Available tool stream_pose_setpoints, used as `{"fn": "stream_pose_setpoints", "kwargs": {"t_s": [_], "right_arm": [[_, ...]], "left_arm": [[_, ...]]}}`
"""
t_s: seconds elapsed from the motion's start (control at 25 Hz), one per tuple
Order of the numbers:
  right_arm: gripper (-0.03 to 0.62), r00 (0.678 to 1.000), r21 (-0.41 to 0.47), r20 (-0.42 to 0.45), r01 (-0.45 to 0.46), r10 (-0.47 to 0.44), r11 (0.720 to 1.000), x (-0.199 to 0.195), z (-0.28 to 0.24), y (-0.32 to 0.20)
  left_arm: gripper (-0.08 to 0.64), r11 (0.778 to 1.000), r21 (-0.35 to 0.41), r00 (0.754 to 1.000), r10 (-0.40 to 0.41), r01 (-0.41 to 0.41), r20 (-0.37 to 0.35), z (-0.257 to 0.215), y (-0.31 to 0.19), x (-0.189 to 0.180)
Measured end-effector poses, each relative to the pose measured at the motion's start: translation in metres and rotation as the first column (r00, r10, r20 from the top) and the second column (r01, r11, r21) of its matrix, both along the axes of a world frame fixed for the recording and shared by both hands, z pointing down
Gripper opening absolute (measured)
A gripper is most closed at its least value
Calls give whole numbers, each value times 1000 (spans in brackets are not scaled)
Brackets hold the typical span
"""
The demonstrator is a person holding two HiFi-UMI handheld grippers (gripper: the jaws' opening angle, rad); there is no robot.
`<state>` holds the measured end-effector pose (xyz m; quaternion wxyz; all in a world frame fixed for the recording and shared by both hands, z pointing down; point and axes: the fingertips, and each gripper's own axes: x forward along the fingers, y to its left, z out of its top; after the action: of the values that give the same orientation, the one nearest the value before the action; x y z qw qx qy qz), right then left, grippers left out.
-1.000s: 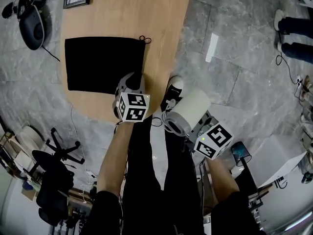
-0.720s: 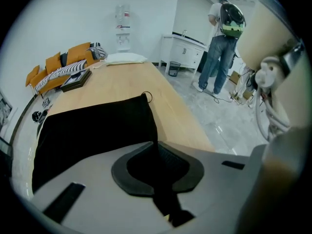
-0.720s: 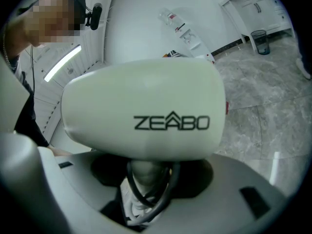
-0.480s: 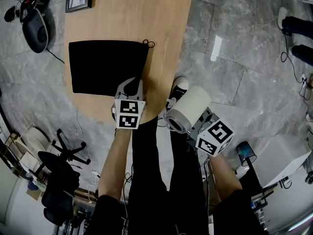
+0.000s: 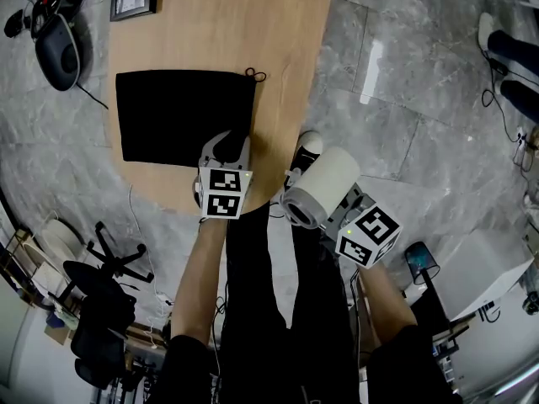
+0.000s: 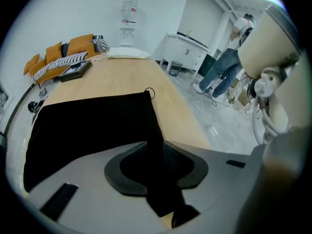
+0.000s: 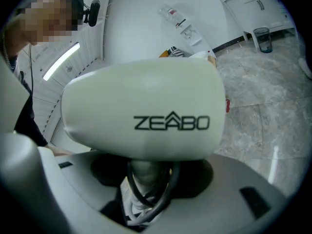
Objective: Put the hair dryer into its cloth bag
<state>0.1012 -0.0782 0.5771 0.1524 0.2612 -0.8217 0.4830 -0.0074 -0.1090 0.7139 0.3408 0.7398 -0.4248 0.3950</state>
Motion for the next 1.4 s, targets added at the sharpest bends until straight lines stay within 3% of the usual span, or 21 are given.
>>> {"fn": "stream_pose_setpoints", "kwargs": {"t_s": [0.12, 0.2, 0.4, 0.68, 0.84, 1.08, 1.24, 1.28, 1.4], "right_arm": [[236, 1000, -8, 2, -1, 1, 1000, -1, 1, 2], [236, 1000, -12, 5, -2, 2, 1000, -2, 2, 3], [236, 1000, -18, 1, 3, -3, 1000, -3, 3, 6], [236, 1000, -25, 3, -1, 1, 1000, 0, 4, 7], [236, 1000, -26, 11, 0, 1, 1000, -1, 4, 7], [236, 1000, -33, 11, 6, -5, 999, -2, 5, 10], [236, 1000, -35, 8, 7, -7, 999, 1, 6, 10], [236, 1000, -38, 8, 4, -4, 999, 1, 6, 10], [236, 1000, -38, 7, 8, -8, 999, -1, 7, 10]], "left_arm": [[132, 999, -22, 999, 49, -49, 7, 8, 5, 4], [183, 997, -40, 998, 65, -65, 5, 9, 7, 8], [202, 999, -38, 999, 37, -35, 39, 13, 6, 6], [146, 1000, 25, 995, -16, 13, 96, 7, 0, -16], [144, 1000, 23, 997, 7, -9, 77, 4, 0, -11], [144, 997, -14, 981, 77, -76, 175, 18, 2, -8], [102, 997, -13, 981, 82, -81, 173, 17, 2, -7], [50, 997, -8, 981, 78, -78, 176, 16, 2, -9], [38, 999, 5, 989, 53, -54, 138, 10, 2, -13]]}}
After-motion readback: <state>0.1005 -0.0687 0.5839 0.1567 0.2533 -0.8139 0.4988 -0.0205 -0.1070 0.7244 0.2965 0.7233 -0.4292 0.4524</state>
